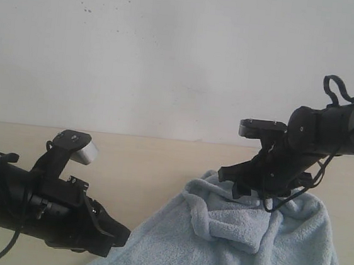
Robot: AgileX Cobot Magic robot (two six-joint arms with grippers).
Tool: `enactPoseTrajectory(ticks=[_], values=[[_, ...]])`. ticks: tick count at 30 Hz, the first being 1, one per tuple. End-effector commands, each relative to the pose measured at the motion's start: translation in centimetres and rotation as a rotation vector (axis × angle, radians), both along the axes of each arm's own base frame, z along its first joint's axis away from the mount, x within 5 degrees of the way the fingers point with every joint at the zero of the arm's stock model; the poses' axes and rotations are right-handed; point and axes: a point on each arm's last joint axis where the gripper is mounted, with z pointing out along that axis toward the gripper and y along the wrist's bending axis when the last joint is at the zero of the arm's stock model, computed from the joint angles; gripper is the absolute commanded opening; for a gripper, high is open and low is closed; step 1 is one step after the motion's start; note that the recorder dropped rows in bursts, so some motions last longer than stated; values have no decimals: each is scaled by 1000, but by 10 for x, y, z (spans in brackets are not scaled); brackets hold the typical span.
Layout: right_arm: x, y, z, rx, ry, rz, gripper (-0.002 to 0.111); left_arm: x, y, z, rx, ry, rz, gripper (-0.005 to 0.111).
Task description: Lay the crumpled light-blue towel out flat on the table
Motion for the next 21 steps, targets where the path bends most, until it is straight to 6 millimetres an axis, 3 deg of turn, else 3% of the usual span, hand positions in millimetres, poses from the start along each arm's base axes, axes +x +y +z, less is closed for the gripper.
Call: enactPoseTrajectory(ticks=[1, 7, 17, 21], values=[[4, -2, -9, -10, 5, 1, 54, 0, -1, 5, -8, -19, 0, 4], [5, -2, -19, -15, 20, 0, 54, 0, -1, 5, -8, -19, 0, 4], [9, 0, -15, 25, -34, -23, 53, 0, -1, 5, -8, -19, 0, 4], [9, 3, -15, 65, -27, -30, 35, 0, -1, 5, -8, -19, 0, 4]])
